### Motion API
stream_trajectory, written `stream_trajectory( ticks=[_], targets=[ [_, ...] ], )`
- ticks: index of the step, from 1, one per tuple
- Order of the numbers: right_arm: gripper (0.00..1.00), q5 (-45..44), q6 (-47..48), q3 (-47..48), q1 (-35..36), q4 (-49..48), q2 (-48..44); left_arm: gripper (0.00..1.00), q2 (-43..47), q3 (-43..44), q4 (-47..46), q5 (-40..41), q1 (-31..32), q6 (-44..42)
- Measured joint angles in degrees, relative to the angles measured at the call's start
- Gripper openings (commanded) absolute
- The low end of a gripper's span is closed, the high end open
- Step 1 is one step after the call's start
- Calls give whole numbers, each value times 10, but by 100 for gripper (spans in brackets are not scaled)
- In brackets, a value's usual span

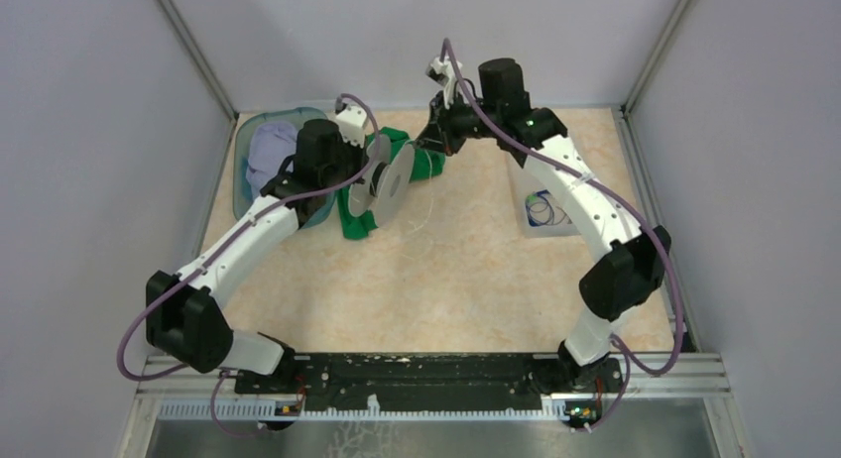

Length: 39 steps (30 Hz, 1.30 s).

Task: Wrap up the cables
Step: Wrap the cable around the cable reel.

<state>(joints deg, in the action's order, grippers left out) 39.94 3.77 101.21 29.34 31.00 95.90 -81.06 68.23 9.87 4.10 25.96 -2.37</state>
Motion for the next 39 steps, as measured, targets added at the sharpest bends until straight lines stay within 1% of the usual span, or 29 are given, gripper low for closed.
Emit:
stream_trajectory(
  ticks=[5,14,18,24,28,33,39],
  targets=[
    [0,-25,-6,36,-23,5,51,0,13,-13,0,-23,14,-33],
    [0,-89,2,34,-81,7,105,0,35,-14,13,-74,14,-41],
    [0,-107,17,1,-91,0,107,0,35,4,30,-101,10,-29],
    [0,-118,36,-75,-94,-14,107,0,35,28,44,-150,-6,-2],
    [0,-94,38,-114,-95,-31,107,0,35,40,54,-182,-24,21],
    [2,-38,21,-153,-95,-66,107,0,31,59,61,-214,-45,72],
    [7,21,-19,-198,-95,-121,107,0,15,72,65,-217,-70,152]
  ],
)
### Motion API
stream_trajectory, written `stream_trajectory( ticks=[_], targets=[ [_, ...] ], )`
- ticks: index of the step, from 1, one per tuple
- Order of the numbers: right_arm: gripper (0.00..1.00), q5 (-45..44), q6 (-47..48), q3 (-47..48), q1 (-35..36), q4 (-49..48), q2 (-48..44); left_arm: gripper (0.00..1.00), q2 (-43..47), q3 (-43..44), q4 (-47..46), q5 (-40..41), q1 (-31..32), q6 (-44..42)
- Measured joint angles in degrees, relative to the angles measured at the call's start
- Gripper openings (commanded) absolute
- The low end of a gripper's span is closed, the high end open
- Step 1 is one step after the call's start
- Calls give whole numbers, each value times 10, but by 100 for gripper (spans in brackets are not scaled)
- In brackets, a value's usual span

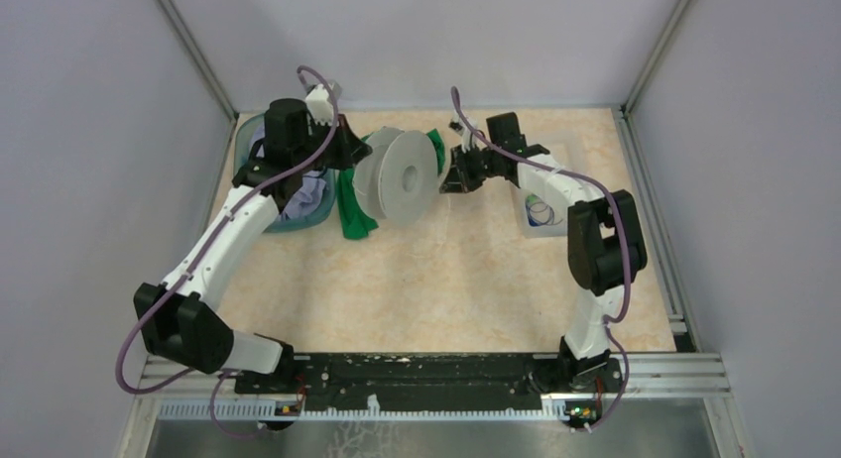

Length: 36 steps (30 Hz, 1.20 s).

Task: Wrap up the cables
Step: Wrap the cable around the cable reel.

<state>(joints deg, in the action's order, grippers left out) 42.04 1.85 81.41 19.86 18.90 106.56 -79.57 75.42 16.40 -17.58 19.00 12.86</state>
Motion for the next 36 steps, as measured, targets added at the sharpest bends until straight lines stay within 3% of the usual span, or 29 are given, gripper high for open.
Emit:
stream_trajectory(
  ticks=[9,20,30,36],
  targets=[
    [16,45,-46,-75,-2,-37,0,0,-7,17,3,21,-41,79],
    [49,2,-86,-151,2,-102,-54,0,-9,28,11,35,-47,99],
    [56,-126,-46,-162,-10,-149,-87,0,-13,35,21,22,-47,85],
    [57,-139,-40,-135,-48,-161,-94,0,-7,59,31,-26,-46,46]
  ],
)
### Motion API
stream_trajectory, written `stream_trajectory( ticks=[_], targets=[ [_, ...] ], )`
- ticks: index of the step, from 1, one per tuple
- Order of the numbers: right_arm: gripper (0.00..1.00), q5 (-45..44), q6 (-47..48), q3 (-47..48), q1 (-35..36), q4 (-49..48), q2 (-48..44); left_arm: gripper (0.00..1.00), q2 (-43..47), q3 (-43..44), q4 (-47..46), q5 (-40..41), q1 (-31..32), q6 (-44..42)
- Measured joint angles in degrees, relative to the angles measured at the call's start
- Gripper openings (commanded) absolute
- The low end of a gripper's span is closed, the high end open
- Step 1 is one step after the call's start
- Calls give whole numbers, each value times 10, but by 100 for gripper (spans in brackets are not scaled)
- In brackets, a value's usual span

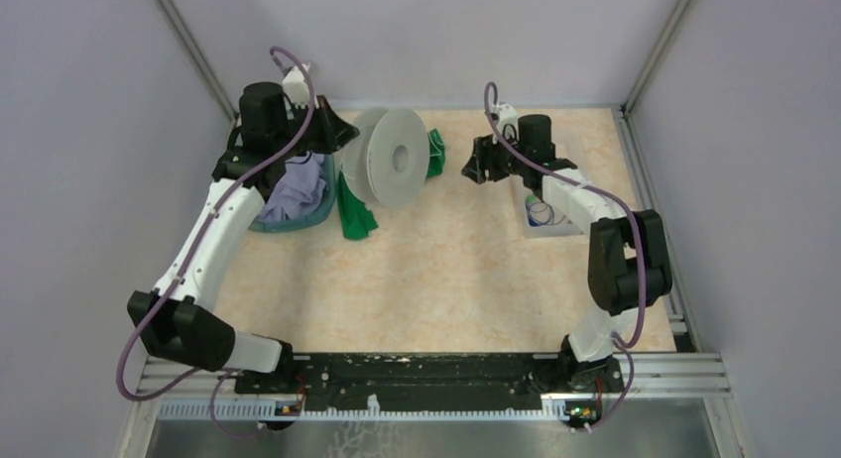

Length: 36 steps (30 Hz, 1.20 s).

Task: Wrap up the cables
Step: Wrap the cable around the cable reel.

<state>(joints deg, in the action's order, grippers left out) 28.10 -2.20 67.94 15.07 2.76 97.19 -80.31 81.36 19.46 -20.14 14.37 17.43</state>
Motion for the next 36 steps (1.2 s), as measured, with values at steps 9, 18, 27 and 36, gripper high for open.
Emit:
stream_trajectory(
  ticks=[9,18,27,36],
  targets=[
    [58,0,-26,42,-29,-9,0,0,42,72,14,-100,0,-58],
    [58,16,-25,53,-31,2,-5,0,70,121,30,-207,0,-84],
    [59,54,-32,41,-44,-4,-16,0,85,100,41,-242,0,-100],
    [61,162,-106,-44,-43,-38,10,0,85,59,31,-254,0,-86]
  ],
)
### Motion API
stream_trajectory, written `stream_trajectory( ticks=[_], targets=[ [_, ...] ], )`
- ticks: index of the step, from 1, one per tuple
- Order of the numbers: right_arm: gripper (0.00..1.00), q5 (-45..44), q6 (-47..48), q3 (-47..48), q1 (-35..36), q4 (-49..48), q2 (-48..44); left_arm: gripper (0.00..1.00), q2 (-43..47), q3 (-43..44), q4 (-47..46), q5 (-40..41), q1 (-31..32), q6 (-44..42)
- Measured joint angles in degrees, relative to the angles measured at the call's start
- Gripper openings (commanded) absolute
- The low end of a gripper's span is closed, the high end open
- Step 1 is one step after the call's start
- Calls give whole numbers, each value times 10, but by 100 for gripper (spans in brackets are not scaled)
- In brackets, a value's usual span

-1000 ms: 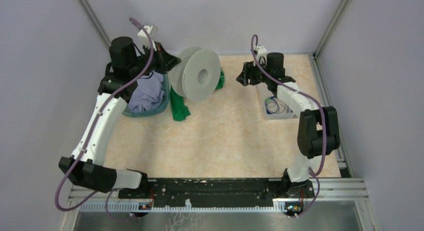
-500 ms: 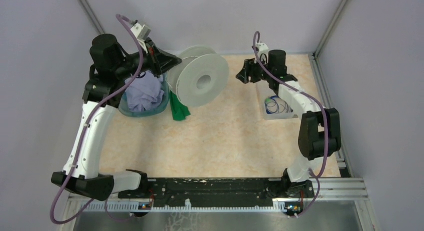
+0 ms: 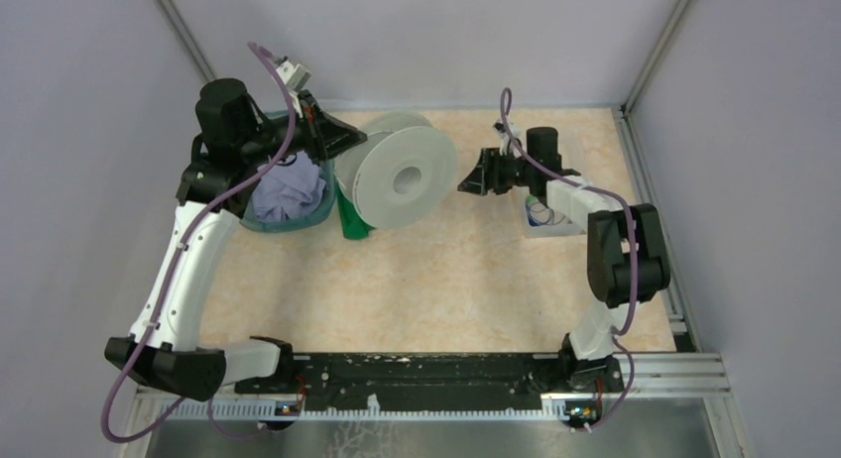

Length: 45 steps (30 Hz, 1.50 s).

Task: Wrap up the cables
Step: Wrap the cable around the cable reel.

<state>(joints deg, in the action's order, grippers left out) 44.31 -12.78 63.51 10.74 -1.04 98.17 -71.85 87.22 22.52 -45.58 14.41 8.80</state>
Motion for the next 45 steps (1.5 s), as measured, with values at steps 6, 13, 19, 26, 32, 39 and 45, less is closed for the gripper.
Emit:
stream_trajectory(
  ticks=[6,13,19,26,32,39,45],
  targets=[
    [61,16,-29,-1,4,-11,58,0,0,0,-23,-26,0,11],
    [62,17,-33,10,20,-12,101,0,0,-1,-52,-54,0,32],
    [62,39,-34,11,39,-13,134,0,-7,-1,-76,-66,0,51],
    [62,81,-43,10,77,-25,150,0,-10,-1,-83,-68,0,57],
    [62,108,-54,10,91,-37,150,0,-10,-1,-85,-68,0,60],
    [56,113,-51,10,91,-29,157,0,-14,0,-91,-69,0,67],
    [48,113,-38,-4,99,-18,159,0,-23,1,-93,-68,0,75]
  ],
)
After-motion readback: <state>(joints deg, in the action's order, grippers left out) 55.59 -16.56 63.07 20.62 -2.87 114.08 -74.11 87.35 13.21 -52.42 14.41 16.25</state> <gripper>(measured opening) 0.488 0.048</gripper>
